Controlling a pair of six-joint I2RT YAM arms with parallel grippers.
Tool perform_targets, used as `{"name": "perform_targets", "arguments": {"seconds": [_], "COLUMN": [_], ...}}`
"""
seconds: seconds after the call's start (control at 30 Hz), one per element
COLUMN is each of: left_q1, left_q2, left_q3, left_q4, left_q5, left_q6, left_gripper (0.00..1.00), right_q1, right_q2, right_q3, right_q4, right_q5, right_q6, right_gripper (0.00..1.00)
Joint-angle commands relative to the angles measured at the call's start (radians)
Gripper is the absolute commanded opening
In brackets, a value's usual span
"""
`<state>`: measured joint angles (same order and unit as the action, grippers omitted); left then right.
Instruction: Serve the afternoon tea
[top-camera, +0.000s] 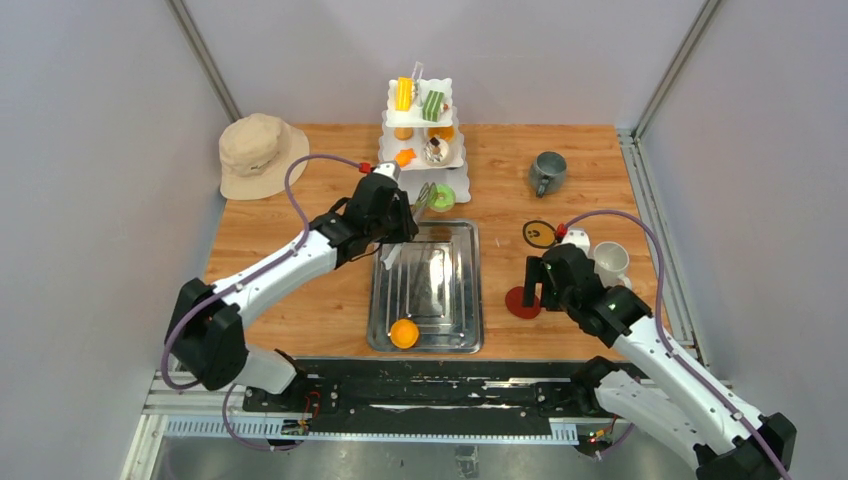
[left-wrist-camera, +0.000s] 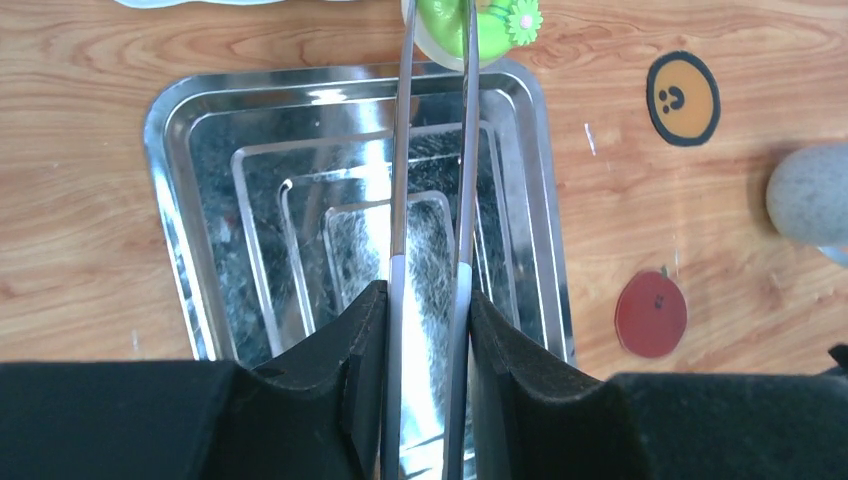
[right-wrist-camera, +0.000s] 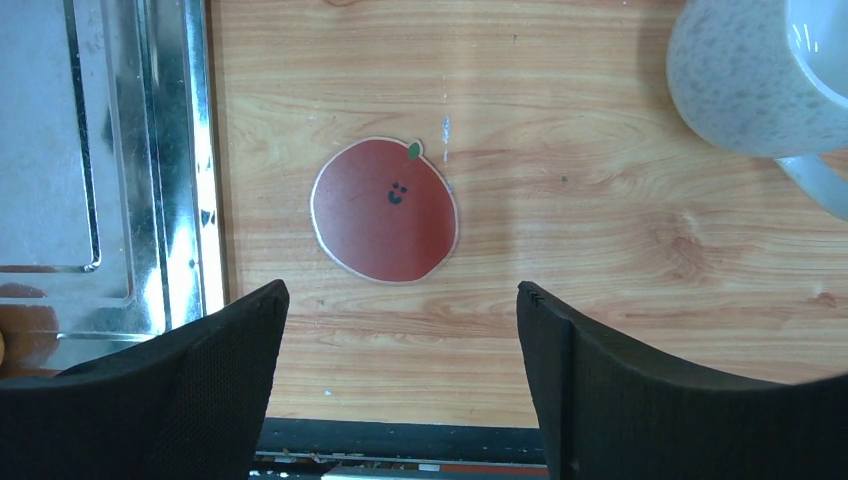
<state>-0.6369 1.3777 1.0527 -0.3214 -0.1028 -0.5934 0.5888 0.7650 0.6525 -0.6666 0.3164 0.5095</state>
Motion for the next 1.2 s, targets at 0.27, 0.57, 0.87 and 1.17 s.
{"name": "perform_targets", "arguments": {"seconds": [0.27, 0.57, 0.87, 1.17], "left_q1": [0.019, 0.025, 0.025, 0.025], "left_q2": [0.159, 0.303, 0.362, 0.325], "left_q3": [0.068, 0.041, 0.066, 0.060], "left_q4": [0.231, 0.419, 0.412, 0.389], "left_q5": [-0.080, -0.124, -0.143, -0.108], "left_q6": [-0.089, -0.195, -0.203, -0.190], "left_gripper": [0.00, 0.00, 0.28, 0.42], "right_q1": [0.008, 0.007, 0.007, 0.008], "right_q2": [-0.034, -0.034, -0.035, -0.023], "right_q3": [0.024, 0.023, 0.024, 0.022], "right_q4": [-0.066, -0.075, -0.084, -0.076], "right_q5": [0.036, 0.033, 0.032, 0.021], "right_q6": [0.018, 0.027, 0.032, 0.030], "right_gripper": [0.83, 0.83, 0.83, 0.83]}}
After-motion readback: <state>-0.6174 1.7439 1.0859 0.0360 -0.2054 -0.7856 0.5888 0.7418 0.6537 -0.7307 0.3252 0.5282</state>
